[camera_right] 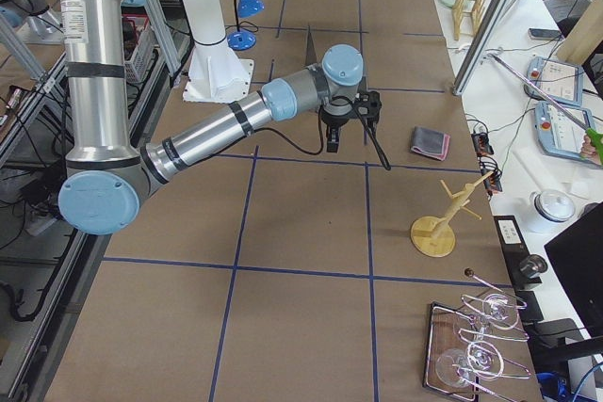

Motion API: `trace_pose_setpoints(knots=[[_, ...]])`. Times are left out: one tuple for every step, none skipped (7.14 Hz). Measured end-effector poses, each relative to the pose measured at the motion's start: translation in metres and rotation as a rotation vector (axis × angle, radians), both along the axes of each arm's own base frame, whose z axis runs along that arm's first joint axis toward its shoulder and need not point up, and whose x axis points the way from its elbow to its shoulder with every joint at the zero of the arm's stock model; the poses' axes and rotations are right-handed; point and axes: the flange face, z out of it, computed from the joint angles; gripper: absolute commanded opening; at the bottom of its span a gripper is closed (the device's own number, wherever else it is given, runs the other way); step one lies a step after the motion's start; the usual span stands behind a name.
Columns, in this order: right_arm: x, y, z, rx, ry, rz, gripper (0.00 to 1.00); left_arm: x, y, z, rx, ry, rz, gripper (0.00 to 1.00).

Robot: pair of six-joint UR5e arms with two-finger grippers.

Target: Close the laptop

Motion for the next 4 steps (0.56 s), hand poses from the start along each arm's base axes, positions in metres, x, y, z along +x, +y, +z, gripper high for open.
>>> trace_pose_setpoints(knots=[[-0.036,0.012,-0.036,-0.012,-0.006,-0.012,0.35,0.027,0.028,-0.017,-0.016,0.01,-0.002,0.25],[-0.069,0.027,-0.064,-0.008,-0.019,-0.028,0.17,0.042,0.051,-0.03,-0.022,0.027,0.01,0.11],[-0.102,0.043,-0.082,0.001,-0.04,-0.04,0.06,0.051,0.068,-0.041,-0.024,0.047,0.028,0.04],[-0.131,0.059,-0.094,0.006,-0.067,-0.048,0.03,0.063,0.081,-0.049,-0.029,0.061,0.052,0.01]])
